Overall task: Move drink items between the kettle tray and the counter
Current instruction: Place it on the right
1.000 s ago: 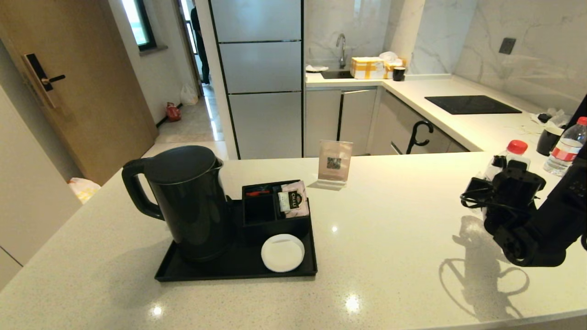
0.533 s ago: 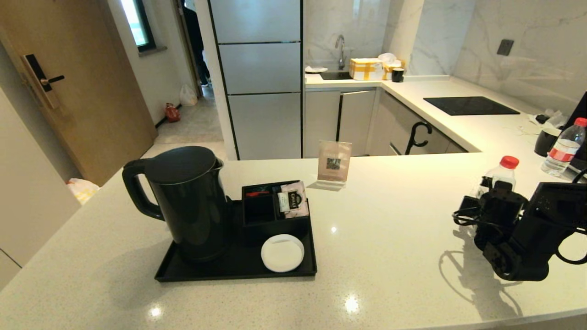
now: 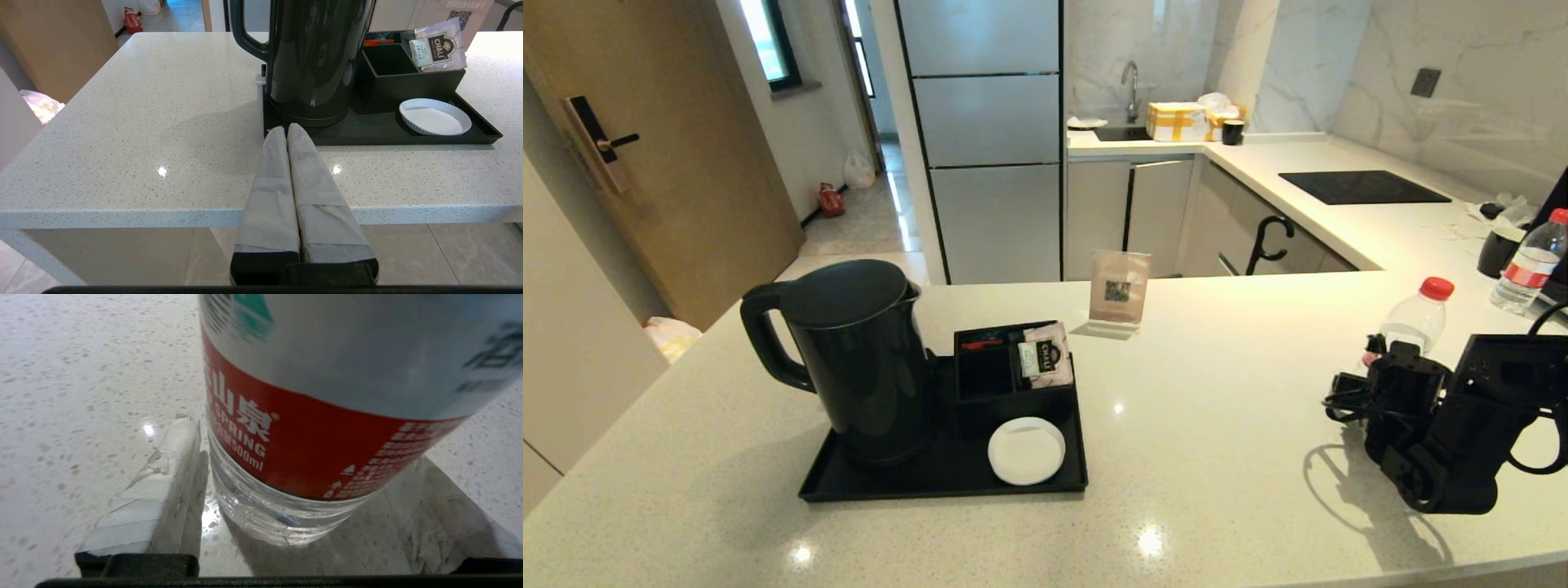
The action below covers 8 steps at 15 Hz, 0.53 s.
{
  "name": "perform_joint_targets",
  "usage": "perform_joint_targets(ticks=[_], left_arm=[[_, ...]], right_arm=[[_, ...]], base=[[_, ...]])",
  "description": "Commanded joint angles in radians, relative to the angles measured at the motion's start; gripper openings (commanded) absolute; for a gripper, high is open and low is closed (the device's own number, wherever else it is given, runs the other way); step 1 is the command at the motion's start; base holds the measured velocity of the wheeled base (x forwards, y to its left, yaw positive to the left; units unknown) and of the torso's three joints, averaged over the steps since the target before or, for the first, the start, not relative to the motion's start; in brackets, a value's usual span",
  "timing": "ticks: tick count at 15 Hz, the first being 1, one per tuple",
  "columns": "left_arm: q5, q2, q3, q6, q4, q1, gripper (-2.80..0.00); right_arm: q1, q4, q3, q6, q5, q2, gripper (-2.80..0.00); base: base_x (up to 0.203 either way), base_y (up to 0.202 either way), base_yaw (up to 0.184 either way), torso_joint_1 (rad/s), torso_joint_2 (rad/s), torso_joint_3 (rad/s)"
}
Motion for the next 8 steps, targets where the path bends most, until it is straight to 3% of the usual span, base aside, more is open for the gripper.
perform_joint_targets(ticks=[1,6,8], left_arm=[[0.000,0.001,0.000,-0.001,-0.001,0.001,-2.80],[0.000,0.001,0.000,-0.001,-0.001,0.001,-2.80],[0.000,0.001,0.000,-0.001,-0.001,0.001,-2.80]], right_arm=[[0.004,-0.004,0.055,0.000,0.035,-0.064,0.00],[0.011,0.011,0.194,0.000,0.134,-0.192,0.00],[0.010,0.051,0.262,0.001,0.185,-0.342,0.00]], base=[[0.000,0.000,0.000,0.000,0.00,0.000],[0.000,0.000,0.000,0.000,0.00,0.000],[0.000,0.000,0.000,0.000,0.00,0.000]])
